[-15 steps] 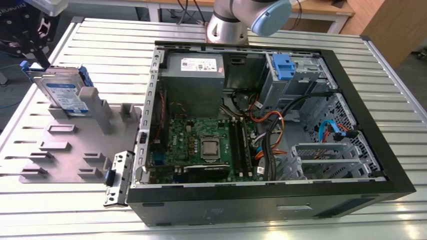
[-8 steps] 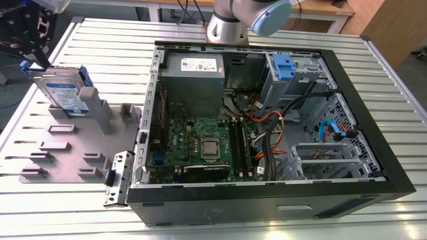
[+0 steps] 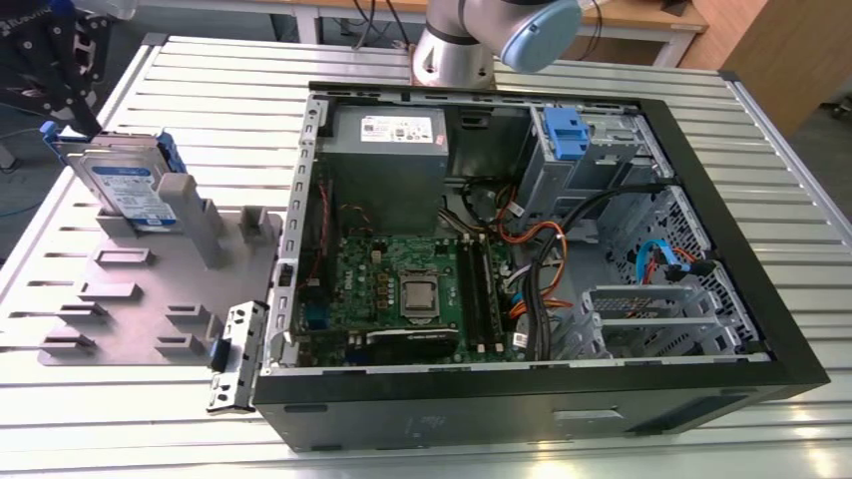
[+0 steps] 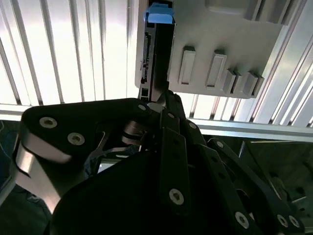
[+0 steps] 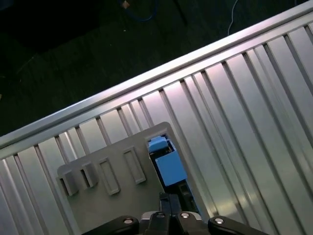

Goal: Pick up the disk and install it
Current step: 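Pick up the disk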

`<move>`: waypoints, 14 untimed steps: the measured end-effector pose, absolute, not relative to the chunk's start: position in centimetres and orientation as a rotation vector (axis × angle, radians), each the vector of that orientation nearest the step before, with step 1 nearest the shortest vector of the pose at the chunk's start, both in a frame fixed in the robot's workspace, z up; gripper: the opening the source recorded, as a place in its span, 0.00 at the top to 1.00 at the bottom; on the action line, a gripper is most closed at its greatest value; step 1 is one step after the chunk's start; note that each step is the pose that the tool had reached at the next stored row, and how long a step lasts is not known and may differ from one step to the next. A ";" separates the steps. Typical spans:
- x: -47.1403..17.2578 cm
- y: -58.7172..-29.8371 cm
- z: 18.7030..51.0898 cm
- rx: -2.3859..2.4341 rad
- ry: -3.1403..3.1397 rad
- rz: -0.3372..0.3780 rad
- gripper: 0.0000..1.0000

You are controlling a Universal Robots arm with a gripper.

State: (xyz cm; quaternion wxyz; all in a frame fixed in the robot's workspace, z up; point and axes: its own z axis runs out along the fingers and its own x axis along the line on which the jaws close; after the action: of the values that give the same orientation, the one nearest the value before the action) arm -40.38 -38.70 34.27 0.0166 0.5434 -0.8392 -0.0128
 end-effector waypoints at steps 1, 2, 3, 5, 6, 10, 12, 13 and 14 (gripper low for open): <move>-40.4 -38.7 34.3 1.707 -2.598 -0.041 0.89; -40.4 -38.7 34.2 1.725 -2.587 -0.043 0.89; -40.4 -38.7 34.2 1.739 -2.578 -0.044 0.89; -40.4 -38.7 34.2 1.763 -2.563 -0.046 0.89; -40.4 -38.7 34.2 1.774 -2.555 -0.047 0.89; -40.4 -38.7 34.2 1.824 -2.523 -0.052 0.89; -40.4 -38.7 34.1 1.855 -2.502 -0.055 0.89; -40.4 -38.7 34.1 1.872 -2.489 -0.056 0.89; -40.4 -38.7 34.1 1.891 -2.475 -0.056 0.89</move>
State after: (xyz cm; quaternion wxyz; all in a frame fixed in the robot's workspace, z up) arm -40.38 -38.66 34.12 0.0132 0.6069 -0.7945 -0.0181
